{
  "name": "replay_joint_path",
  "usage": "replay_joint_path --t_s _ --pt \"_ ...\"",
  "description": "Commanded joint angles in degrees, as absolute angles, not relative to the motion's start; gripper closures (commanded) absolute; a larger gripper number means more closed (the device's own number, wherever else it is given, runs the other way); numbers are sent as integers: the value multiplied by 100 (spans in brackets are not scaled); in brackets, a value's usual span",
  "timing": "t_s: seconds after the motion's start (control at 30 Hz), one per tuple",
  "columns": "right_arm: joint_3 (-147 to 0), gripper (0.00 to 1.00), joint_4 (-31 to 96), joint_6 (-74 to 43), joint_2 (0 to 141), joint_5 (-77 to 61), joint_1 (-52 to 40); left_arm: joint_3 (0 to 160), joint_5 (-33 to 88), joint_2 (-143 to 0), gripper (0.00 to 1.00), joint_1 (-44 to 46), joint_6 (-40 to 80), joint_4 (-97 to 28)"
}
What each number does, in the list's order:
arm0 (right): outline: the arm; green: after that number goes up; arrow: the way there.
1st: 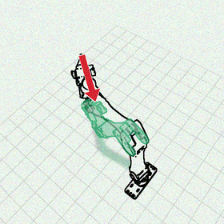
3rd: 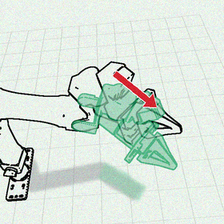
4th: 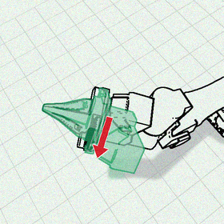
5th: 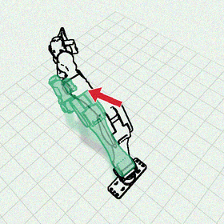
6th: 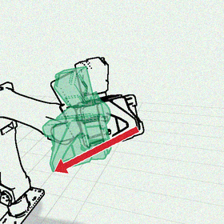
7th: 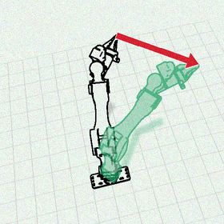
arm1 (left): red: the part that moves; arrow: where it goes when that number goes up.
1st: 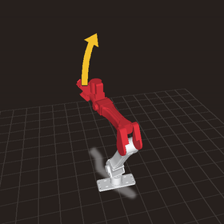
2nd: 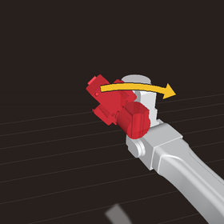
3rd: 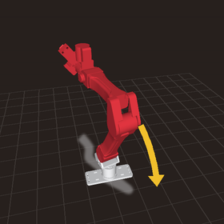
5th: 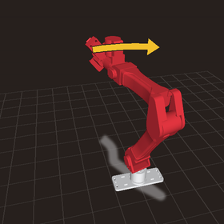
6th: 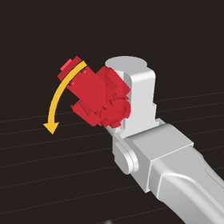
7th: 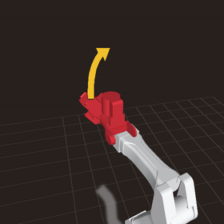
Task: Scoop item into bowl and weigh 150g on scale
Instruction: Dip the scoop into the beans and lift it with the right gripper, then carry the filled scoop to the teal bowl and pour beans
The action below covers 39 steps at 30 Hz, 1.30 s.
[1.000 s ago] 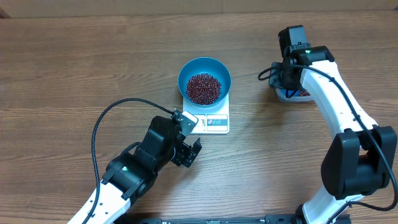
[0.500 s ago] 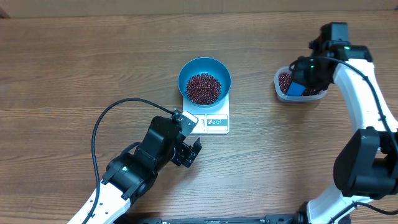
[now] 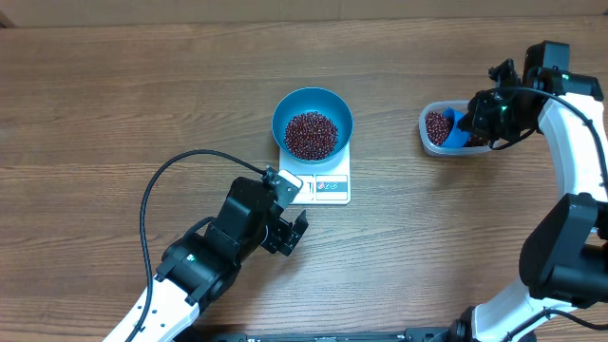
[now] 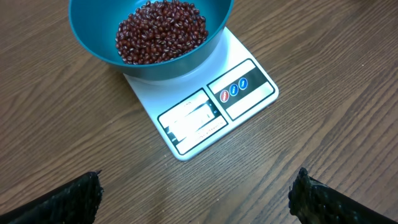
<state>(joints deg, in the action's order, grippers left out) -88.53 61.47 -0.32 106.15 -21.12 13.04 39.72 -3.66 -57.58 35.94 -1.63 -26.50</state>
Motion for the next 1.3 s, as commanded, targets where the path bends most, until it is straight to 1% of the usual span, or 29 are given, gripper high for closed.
replay_joint_path --t_s 0.0,0.33,0.53,0.8,0.93,1.27 --pt "-8976 96 6136 51 10589 -2582 1433 3935 -336 -5688 0 3564 -128 -2637" --pt "-8976 96 6073 54 10589 -2965 1959 3935 -336 -5688 0 3564 -128 -2637" --pt "-8976 96 6040 56 10589 -3660 2320 3935 -336 -5688 0 3564 -128 -2637" --pt "-8976 96 6106 377 10589 -4637 2709 3935 -336 -5688 0 3564 -128 -2637" --pt "-8976 96 6119 478 10589 -4967 2825 3935 -336 -5688 1 3564 -128 -2637" --pt "-8976 96 6139 764 10589 -6654 2904 3935 -336 -5688 0 3564 -128 -2637"
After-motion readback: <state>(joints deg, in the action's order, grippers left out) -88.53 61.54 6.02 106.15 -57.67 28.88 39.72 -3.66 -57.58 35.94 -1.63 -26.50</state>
